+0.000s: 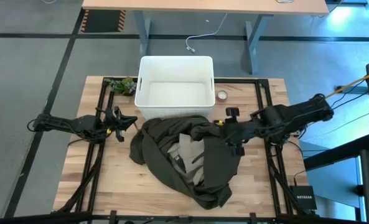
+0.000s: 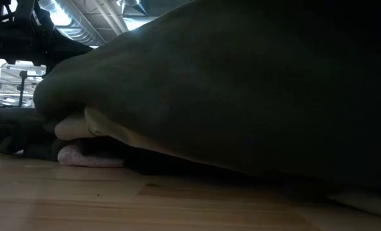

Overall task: Sort clothes
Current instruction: Put the green jacket into the white bin

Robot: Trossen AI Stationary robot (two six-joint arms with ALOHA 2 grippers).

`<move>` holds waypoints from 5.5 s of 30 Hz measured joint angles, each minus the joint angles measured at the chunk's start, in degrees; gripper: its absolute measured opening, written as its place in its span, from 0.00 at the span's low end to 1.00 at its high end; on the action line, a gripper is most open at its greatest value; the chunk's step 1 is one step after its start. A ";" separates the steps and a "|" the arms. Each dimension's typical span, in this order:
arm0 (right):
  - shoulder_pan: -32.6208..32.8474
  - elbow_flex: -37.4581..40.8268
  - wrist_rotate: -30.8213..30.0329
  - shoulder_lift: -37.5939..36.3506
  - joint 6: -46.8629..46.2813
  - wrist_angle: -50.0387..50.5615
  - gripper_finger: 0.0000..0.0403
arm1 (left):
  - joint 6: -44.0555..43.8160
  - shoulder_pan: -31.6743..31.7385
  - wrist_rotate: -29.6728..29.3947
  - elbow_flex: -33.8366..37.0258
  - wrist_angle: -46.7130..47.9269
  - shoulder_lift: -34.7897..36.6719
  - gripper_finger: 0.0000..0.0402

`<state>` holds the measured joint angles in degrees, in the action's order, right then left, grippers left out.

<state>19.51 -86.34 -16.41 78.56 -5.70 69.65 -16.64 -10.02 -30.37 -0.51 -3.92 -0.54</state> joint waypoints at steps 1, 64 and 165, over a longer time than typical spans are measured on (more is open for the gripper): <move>-0.04 1.24 0.45 -0.89 -0.10 -1.65 0.42 | 0.10 -0.02 0.02 0.00 0.00 0.00 0.04; -14.14 -18.54 -15.39 0.65 51.53 -59.65 0.02 | -0.75 0.00 -0.37 0.00 0.00 -0.04 0.04; -21.27 -24.99 18.25 13.98 22.95 -0.37 0.59 | -0.53 0.00 -0.55 0.00 -0.01 -0.04 0.04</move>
<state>-1.75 -111.33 1.84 92.54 17.25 69.29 -17.17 -10.02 -30.92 -0.51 -3.93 -0.58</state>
